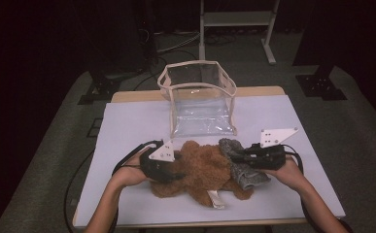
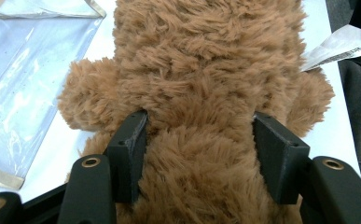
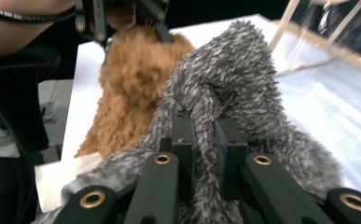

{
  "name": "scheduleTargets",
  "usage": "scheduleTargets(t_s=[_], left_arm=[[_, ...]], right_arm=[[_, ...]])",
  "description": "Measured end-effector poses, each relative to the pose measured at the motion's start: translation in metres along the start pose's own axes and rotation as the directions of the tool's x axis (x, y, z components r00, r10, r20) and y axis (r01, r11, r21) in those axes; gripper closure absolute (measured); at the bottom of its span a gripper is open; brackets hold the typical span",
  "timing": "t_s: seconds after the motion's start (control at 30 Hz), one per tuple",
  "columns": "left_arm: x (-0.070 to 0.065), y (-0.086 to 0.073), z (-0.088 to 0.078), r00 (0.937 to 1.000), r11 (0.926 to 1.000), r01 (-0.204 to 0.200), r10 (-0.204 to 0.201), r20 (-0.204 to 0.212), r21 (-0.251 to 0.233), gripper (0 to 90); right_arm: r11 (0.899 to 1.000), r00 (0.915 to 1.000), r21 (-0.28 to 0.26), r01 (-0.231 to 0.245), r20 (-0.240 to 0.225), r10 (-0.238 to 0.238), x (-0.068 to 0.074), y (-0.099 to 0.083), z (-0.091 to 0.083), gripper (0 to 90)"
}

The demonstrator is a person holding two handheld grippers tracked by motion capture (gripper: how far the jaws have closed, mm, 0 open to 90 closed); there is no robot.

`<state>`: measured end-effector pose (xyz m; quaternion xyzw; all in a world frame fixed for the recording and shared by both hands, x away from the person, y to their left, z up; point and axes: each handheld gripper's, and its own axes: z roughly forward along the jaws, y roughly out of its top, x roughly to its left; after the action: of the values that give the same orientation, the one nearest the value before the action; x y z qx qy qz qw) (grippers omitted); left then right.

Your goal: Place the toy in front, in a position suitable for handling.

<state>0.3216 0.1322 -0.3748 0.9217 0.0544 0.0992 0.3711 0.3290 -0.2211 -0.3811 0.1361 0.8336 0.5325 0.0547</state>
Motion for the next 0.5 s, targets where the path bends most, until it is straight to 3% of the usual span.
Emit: scheduleTargets(t_s=[0.13,0.23,0.4,0.5], left_arm=[[-0.001,0.000,0.000,0.9999,1.0000,-0.002,0.002,0.012,-0.008,41.0],[-0.001,0.000,0.000,0.9999,1.0000,-0.007,0.007,0.013,-0.004,41.0],[-0.001,0.001,0.002,0.9999,1.0000,-0.004,0.004,0.016,-0.008,41.0],[-0.001,0.000,0.001,0.9999,0.9999,0.000,0.000,0.016,-0.013,41.0]], right_arm=[[0.999,0.9986,0.012,-0.044,-0.029,0.044,0.002,-0.018,0.007,79.8],[0.998,0.9990,0.040,-0.041,-0.014,0.042,0.002,-0.024,0.003,79.8],[0.999,0.9997,0.047,-0.020,0.013,0.019,-0.001,-0.014,-0.004,79.8],[1.000,0.9999,0.019,-0.005,0.010,0.005,-0.002,-0.004,-0.003,79.7]])
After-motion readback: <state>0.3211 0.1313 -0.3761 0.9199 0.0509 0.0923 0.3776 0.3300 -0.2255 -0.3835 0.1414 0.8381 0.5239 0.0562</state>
